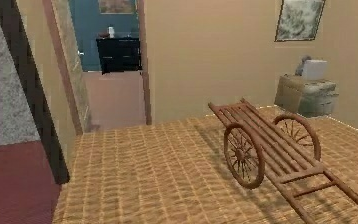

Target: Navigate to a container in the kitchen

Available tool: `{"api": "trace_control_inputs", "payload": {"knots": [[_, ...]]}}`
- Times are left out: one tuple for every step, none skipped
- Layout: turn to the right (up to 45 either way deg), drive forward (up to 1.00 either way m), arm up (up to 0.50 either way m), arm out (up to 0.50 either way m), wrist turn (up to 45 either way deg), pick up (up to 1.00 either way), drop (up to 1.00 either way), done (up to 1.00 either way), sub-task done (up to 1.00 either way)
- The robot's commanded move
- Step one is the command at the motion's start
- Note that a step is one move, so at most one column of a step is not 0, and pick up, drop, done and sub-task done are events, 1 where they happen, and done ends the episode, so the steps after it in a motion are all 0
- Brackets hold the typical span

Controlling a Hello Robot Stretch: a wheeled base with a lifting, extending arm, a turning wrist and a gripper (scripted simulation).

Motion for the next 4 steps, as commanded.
{"api": "trace_control_inputs", "payload": {"knots": [[-39.0,0.0,0.0,0.0,0.0,0.0,0.0,0.0,0.0],[0.0,0.6,0.0,0.0,0.0,0.0,0.0,0.0,0.0],[-45.0,0.0,0.0,0.0,0.0,0.0,0.0,0.0,0.0],[-21.0,0.0,0.0,0.0,0.0,0.0,0.0,0.0,0.0]]}}
